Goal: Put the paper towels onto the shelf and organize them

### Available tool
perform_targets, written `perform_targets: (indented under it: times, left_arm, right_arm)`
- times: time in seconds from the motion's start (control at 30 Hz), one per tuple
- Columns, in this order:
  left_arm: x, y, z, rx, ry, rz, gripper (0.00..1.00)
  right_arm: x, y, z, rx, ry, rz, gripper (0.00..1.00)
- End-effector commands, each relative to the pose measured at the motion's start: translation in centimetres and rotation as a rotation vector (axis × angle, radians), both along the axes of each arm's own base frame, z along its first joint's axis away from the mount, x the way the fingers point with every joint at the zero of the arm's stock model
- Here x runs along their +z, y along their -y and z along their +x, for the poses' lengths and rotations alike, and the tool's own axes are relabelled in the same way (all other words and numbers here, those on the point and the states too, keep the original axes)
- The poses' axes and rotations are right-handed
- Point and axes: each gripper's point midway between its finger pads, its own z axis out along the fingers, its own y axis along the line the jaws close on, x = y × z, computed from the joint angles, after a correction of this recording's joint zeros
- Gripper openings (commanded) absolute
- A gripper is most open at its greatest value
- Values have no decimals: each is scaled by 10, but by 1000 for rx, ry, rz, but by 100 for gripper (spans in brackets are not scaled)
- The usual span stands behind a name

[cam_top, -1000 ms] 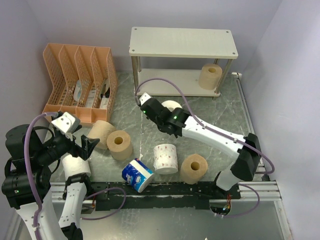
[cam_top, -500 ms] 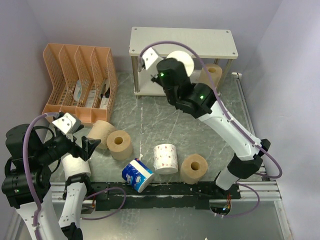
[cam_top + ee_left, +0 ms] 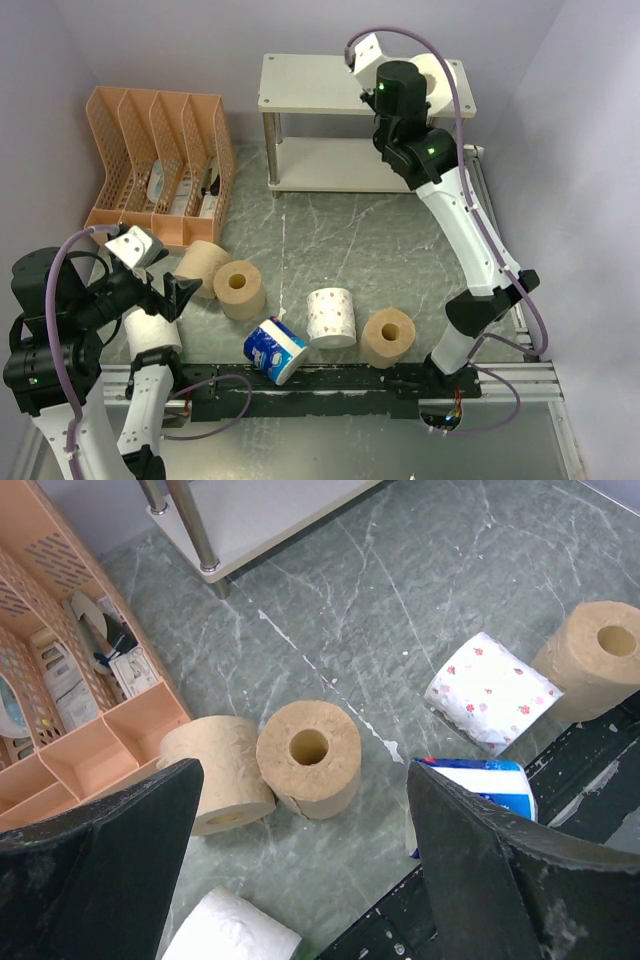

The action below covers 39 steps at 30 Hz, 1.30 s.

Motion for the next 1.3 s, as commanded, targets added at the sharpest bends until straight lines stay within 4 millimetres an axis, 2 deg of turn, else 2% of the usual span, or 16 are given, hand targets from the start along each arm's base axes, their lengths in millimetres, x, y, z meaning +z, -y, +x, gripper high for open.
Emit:
perform_targets:
  times: [0.0, 0.03, 0.1, 0.23, 0.53, 1.27]
  left_arm:
    - [1, 3, 2, -23, -2, -9, 95]
    - [1, 3, 2, -22, -6, -10, 95]
    - [0, 2, 4, -24, -13, -10, 95]
    - [0, 2, 6, -28, -21, -12, 95]
    - [0, 1, 5, -16, -13, -11, 95]
    - [-1, -2, 7, 11, -16, -10, 95]
  right_arm:
    - [34, 27, 12, -50, 123, 70, 0]
    - [33, 28, 14, -40, 120, 87, 0]
    - [30, 47, 23, -65, 118, 116, 0]
    - [15, 61, 41, -101, 101, 133, 0]
    - [-5, 60, 63, -109, 71, 133, 0]
    - [-8, 72, 103, -191, 189, 77, 0]
